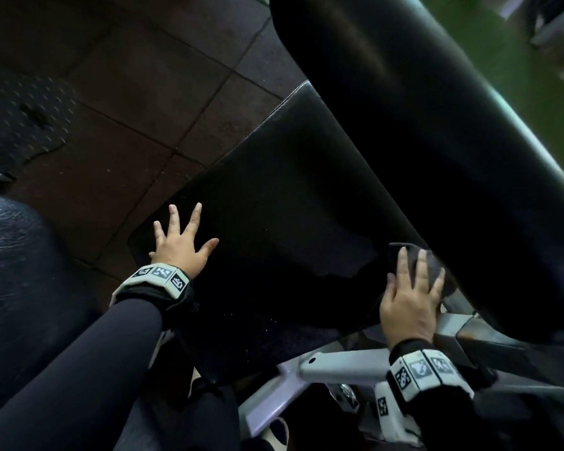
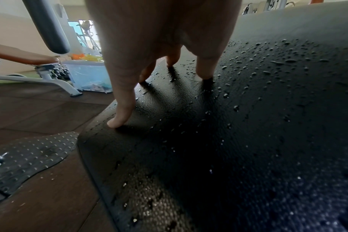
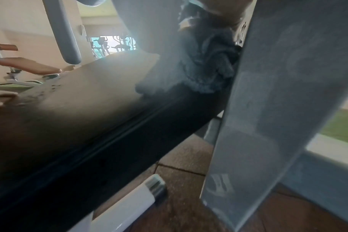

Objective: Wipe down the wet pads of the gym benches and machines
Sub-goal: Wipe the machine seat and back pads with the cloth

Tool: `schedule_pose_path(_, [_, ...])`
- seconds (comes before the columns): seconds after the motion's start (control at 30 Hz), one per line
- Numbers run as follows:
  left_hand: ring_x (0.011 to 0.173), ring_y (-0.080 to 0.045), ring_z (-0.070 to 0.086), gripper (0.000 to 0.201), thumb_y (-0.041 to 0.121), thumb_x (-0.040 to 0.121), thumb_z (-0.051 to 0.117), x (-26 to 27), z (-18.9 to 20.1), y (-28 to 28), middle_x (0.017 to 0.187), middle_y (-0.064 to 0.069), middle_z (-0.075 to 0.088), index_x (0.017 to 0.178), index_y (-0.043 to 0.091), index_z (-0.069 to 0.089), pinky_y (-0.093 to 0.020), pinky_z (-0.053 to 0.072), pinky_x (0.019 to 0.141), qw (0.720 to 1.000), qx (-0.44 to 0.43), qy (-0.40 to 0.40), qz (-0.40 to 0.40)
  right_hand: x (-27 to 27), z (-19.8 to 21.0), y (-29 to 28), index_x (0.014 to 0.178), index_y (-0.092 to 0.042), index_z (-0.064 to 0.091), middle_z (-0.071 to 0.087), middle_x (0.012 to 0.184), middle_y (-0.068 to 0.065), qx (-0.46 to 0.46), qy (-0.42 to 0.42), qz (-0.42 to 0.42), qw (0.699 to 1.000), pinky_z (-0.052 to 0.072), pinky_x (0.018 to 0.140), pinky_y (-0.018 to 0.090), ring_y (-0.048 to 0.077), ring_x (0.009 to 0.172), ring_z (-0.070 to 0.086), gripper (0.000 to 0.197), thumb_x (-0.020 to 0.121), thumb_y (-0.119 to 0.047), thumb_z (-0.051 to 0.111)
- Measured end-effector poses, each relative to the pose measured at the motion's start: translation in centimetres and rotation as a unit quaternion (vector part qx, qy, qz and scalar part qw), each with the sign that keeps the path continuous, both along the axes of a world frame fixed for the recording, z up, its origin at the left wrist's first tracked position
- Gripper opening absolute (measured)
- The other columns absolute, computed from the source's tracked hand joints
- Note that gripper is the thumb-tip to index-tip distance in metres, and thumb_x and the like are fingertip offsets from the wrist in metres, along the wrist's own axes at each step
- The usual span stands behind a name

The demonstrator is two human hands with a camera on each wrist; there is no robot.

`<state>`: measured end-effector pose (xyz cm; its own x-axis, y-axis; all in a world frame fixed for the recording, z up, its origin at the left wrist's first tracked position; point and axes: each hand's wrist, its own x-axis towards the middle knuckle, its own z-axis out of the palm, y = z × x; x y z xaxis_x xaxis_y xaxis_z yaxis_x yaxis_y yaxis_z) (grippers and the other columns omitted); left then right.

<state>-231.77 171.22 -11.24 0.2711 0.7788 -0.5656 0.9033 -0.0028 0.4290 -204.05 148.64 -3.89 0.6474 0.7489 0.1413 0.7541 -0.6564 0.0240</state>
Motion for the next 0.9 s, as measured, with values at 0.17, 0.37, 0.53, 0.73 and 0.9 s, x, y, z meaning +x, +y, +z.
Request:
schedule_pose_path(0.17, [0.144,-0.038,-0.010,0.076,0.056,0.090,0.046,-0.1,-0.1,0.2,0.159,0.002,-0.016,0.146,0.048,-0.007,-0.060,0.021,0.112,1.000,0.001,-0.001,-0.003,-4.1,-1.6,-2.6,0.148,-0.004,0.012,-0.002,0.157,0.013,-0.024,-0.014,0.174,0.984,0.014,0.111,0.056,0.035,0.144,-0.003,0.062,0.092,-0.019,0.033])
schedule_pose_path(0.37, [0.144,-0.039,-0.010,0.076,0.055,0.091,0.046,0.1,-0.2,0.0,0.159,0.000,-0.015,0.146,0.047,-0.005,-0.060,0.020,0.112,1.000,0.011,-0.006,-0.002,-2.7,-4.1,-0.3,0.141,-0.009,0.038,0.011,0.157,0.010,-0.233,0.023,0.162,0.959,0.005,0.109,0.066,0.047,0.140,0.003,0.053,0.098,-0.020,0.010])
schedule_pose_path(0.53, [0.144,-0.040,-0.010,0.076,0.053,0.092,0.047,0.1,-0.3,-0.1,0.159,0.000,-0.015,0.147,0.046,-0.005,-0.060,0.019,0.112,1.000,0.012,-0.006,0.000,-5.6,-4.7,5.9,0.147,-0.021,0.028,0.020,0.155,0.010,-0.155,0.029,0.177,0.972,0.001,0.113,0.059,0.053,0.138,0.003,0.052,0.095,-0.023,0.028])
schedule_pose_path(0.73, [0.144,-0.039,-0.011,0.075,0.052,0.092,0.047,0.2,-0.2,-0.2,0.159,0.001,-0.016,0.147,0.046,-0.005,-0.059,0.018,0.113,1.000,0.006,-0.010,0.003,-13.1,-6.6,4.4,0.141,-0.027,0.041,0.032,0.151,0.002,-0.091,0.050,0.332,0.938,0.011,0.114,0.047,0.040,0.140,0.012,0.058,0.083,-0.023,0.041])
schedule_pose_path(0.9, [0.144,-0.038,-0.011,0.075,0.052,0.092,0.047,0.1,-0.1,-0.3,0.159,0.002,-0.016,0.146,0.047,-0.005,-0.060,0.020,0.112,1.000,0.006,-0.010,0.006,-11.6,-8.1,-4.7,0.146,-0.033,0.027,0.019,0.155,-0.004,-0.189,0.016,0.410,0.892,0.012,0.114,0.043,0.035,0.142,0.012,0.073,0.078,-0.023,0.050])
